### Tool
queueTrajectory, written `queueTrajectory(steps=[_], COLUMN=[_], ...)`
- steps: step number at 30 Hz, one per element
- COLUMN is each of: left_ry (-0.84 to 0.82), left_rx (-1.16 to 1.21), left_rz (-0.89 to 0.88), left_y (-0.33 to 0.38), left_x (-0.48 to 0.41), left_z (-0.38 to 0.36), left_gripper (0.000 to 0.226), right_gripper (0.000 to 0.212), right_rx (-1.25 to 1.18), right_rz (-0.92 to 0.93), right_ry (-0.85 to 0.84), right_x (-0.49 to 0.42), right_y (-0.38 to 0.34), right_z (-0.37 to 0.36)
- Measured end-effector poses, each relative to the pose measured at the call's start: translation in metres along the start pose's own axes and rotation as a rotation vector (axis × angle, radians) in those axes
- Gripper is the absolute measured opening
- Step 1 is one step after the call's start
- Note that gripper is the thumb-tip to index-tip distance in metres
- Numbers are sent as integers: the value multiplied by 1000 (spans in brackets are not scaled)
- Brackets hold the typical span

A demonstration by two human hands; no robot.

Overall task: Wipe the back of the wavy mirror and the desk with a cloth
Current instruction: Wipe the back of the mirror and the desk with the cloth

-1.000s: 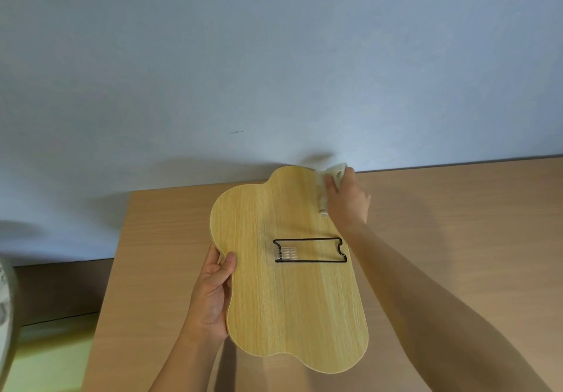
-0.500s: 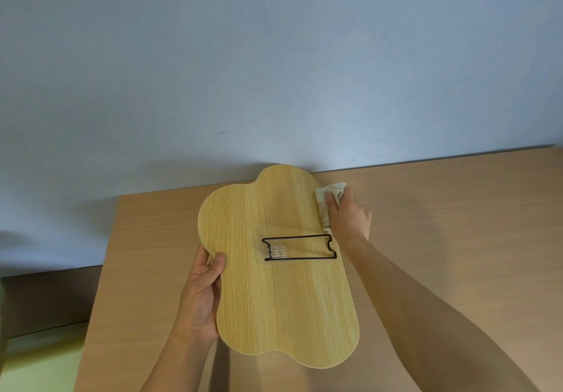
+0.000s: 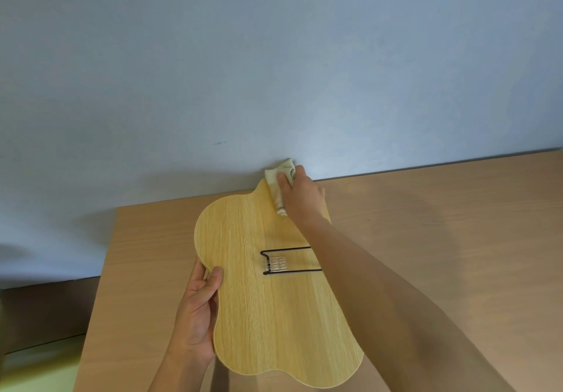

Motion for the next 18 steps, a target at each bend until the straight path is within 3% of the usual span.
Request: queueTrajectory(steps=[10, 14, 16, 18], left_ry=[-14, -13, -11, -10], left_rx=[-16, -20, -18, -12], left_rz=[-5, 2, -6, -7], left_y=[3, 3, 4, 4], left_x=[-2, -1, -1, -1], left_z=[-1, -2, -5, -7], left_gripper=[46, 46, 46, 45], right_gripper=[28, 22, 24, 27], right_rx=[217, -127, -288, -302], right_rz=[-235, -175, -104, -15], right_ry=[202, 210, 140, 49], right_x=[3, 43, 80, 116], right_y=[92, 60, 33, 9], right_z=[41, 60, 57, 43])
Point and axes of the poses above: each hand's wrist, its own x-axis away from the middle knuckle, its own z-axis out of the back of the hand, y = z × x, the point moved 6 cm from there along -x, towards the middle knuckle, and after that the axes turned 3 degrees about x, right-handed, at the moved point
